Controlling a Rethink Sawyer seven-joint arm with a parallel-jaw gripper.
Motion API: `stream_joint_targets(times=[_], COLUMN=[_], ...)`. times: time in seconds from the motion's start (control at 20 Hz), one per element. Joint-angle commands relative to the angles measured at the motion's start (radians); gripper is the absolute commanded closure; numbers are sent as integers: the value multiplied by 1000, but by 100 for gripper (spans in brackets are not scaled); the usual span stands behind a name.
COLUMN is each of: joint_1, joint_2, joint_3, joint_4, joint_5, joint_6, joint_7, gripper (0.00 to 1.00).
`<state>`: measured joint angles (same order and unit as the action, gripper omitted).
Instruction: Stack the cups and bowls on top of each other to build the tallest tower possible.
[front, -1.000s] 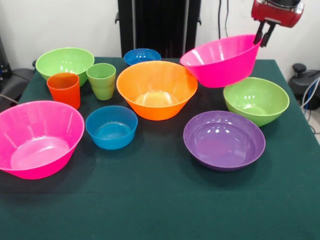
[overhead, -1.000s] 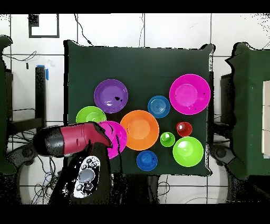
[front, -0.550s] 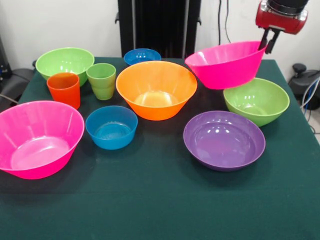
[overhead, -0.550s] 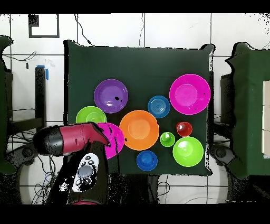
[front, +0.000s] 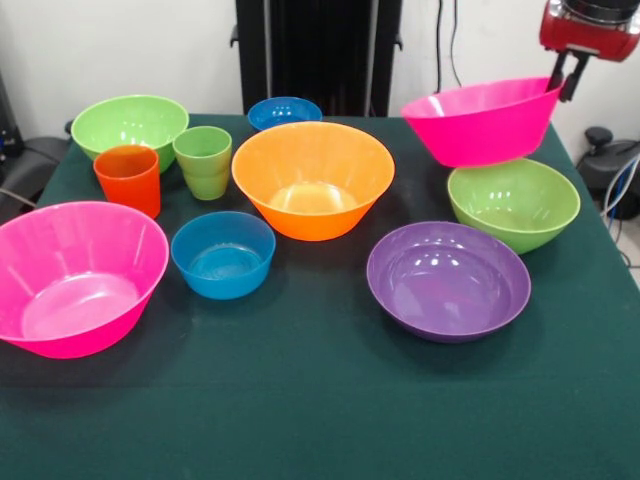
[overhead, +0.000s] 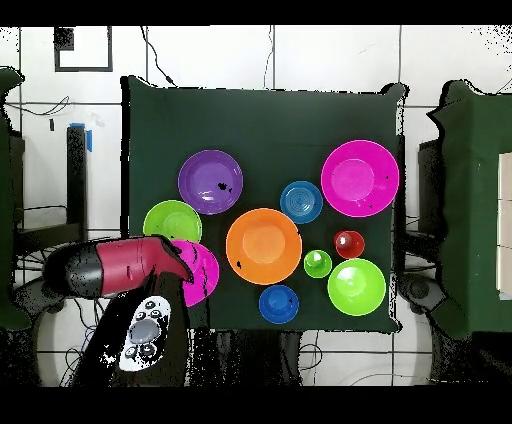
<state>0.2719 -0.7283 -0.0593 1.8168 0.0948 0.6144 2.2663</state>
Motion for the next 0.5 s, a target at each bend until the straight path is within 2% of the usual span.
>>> stream_joint_targets(times=[0.05,0.3,0.5], joint_1=[19,28,17], joint_2=[-16,-13,33], joint_3=[63,55,55], joint_4=[10,-4,-43], joint_5=[56,71,63], joint_6=[27,43,9], joint_7=[167,162,135], gripper=[100,100,100])
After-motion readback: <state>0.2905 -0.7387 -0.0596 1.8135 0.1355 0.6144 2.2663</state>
